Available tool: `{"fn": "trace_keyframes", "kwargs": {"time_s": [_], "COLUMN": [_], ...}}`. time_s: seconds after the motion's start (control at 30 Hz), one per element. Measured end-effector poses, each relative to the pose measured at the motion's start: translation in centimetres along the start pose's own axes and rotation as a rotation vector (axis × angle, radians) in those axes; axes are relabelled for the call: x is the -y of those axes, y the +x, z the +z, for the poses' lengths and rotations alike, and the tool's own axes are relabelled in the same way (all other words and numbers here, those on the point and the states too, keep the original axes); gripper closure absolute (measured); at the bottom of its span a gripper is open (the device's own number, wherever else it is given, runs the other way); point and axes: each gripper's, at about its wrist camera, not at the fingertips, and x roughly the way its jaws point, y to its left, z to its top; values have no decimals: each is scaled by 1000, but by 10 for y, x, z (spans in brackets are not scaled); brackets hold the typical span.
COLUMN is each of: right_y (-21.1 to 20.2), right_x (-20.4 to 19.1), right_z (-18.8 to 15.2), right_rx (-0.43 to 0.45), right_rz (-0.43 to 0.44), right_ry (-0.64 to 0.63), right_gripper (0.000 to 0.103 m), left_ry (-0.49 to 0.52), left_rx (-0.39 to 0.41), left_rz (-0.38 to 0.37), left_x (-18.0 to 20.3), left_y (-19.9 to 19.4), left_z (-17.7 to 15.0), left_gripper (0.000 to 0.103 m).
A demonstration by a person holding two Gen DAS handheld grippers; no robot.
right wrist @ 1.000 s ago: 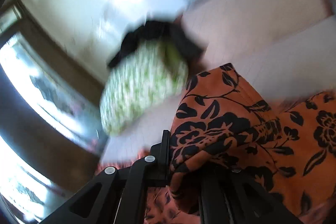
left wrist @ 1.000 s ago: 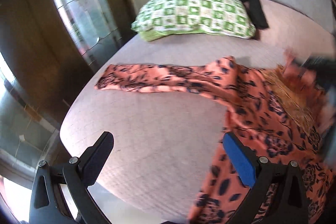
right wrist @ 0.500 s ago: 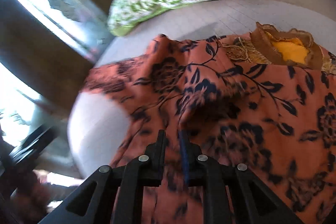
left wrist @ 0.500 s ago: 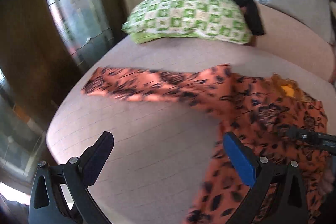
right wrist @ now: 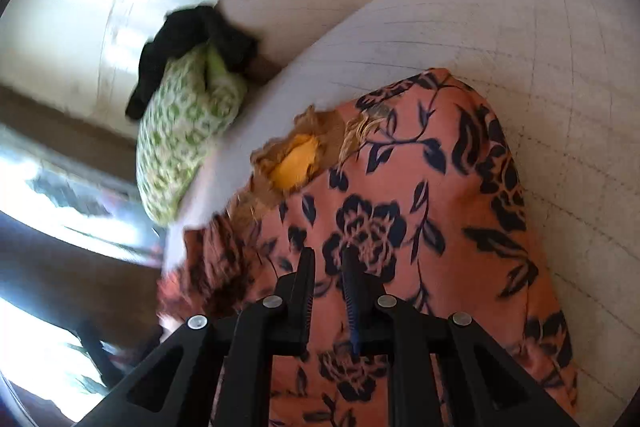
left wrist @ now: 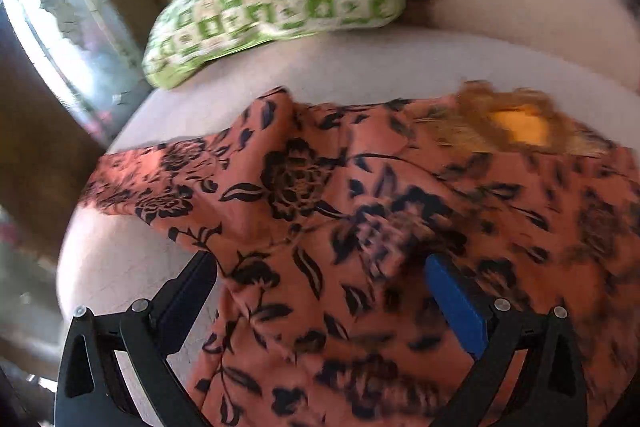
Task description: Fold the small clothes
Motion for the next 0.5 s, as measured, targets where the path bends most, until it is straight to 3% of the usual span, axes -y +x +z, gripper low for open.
{"fn": "trace_keyframes", "kwargs": {"time_s": [0.07,0.13,0.27,0.37,0.5], "right_y": [1,3,1,-4,-3], "right_x": [4,2,-2,4,-7], "right_z": [6,8,9,7,1], "right_rx": [-13,-43,-45,-40,-31], "right_rz": [20,0,-74,-79,-80], "right_ry": [43,45,-8,-8,-71], "right_gripper": [86,86,86,86,86], "left_ry": [-13,-48,-160,-246,-293], "left_rx": [-34,-90,-114,-96,-103], "left_rz": [106,157,139,202,220], "left_x": [2,-9,-56,-100,-158], "left_y": [20,36,35,24,10], "left_z": [5,9,13,10,-1], "left_gripper": [0,0,0,0,0]}}
